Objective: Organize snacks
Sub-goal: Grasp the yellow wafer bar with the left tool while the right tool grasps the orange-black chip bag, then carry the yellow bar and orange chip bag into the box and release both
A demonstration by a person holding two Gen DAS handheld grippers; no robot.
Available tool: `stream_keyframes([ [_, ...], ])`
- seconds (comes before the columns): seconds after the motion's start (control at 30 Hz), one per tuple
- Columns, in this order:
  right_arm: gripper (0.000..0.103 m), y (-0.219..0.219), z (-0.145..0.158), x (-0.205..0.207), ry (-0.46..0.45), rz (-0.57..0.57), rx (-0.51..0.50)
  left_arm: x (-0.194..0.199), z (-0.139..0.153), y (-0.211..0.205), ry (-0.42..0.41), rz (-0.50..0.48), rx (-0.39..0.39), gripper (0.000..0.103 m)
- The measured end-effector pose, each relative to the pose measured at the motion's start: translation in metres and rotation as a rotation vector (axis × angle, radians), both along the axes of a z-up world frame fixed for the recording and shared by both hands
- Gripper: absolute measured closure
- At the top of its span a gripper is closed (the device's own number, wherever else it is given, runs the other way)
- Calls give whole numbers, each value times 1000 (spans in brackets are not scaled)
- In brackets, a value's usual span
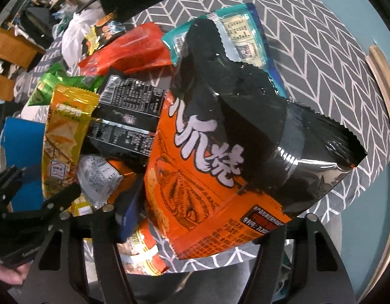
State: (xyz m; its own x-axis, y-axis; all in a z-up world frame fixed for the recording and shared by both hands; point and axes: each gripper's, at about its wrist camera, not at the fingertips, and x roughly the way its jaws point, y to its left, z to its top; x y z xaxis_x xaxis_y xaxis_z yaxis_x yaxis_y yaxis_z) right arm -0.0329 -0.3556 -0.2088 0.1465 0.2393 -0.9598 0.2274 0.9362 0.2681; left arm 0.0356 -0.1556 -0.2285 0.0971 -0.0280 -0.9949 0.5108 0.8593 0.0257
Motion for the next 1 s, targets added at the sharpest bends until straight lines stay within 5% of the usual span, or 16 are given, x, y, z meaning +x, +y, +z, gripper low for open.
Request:
stream_keyframes([
  [0.3, 51, -1, 9, 3, -22, 54, -17, -5, 11, 7, -9, 46, -30, 73],
  [1.0, 51, 20, 60, 8, -98, 243, -67, -15, 62, 43, -39, 251, -158, 76],
])
